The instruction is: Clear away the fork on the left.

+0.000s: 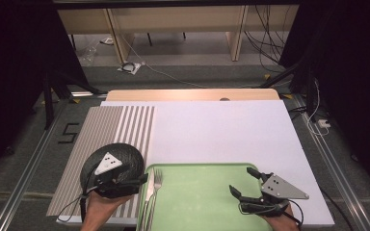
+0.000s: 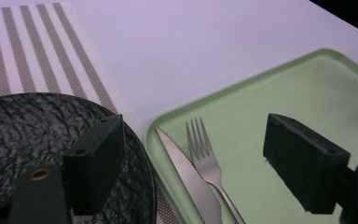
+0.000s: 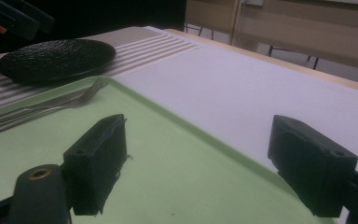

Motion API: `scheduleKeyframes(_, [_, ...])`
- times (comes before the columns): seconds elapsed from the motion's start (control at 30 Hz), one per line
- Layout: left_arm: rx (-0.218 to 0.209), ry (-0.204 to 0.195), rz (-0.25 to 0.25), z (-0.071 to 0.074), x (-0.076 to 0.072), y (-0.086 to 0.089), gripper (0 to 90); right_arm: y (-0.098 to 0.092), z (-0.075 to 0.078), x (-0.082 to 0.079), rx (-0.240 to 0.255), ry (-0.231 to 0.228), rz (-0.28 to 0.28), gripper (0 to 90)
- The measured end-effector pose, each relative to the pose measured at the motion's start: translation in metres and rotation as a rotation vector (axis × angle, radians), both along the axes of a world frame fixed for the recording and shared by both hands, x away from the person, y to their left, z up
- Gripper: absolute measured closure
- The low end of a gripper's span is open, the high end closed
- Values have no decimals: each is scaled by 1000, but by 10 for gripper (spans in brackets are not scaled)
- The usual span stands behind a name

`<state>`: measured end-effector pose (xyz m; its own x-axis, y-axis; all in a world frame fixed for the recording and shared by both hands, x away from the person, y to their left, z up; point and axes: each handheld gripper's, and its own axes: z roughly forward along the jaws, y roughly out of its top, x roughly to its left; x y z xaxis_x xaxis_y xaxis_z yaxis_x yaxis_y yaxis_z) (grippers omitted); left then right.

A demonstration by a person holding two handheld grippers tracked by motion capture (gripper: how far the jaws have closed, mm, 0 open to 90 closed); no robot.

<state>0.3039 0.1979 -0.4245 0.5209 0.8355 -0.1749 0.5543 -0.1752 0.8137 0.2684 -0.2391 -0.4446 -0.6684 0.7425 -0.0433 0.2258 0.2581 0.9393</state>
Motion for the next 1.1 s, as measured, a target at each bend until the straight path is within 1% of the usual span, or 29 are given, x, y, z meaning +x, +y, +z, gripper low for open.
scheduleKeyframes(0.27, [-26,19,68,-3,-4,18,199,-1,0,0,5,-4,0,203])
scheduleKeyframes(0.4, [-50,23,104,-4,-6,27,193,-1,0,0,6,-3,-1,203])
scheduleKeyframes(0.67, [-99,43,193,-6,-9,46,187,-2,0,1,11,-5,2,203])
scheduleKeyframes(0.9, [-111,58,257,-8,-12,57,183,-2,0,2,11,-4,5,203])
scheduleKeyframes(1.1, [-110,60,291,-10,-15,64,184,-2,-1,2,14,-2,3,203])
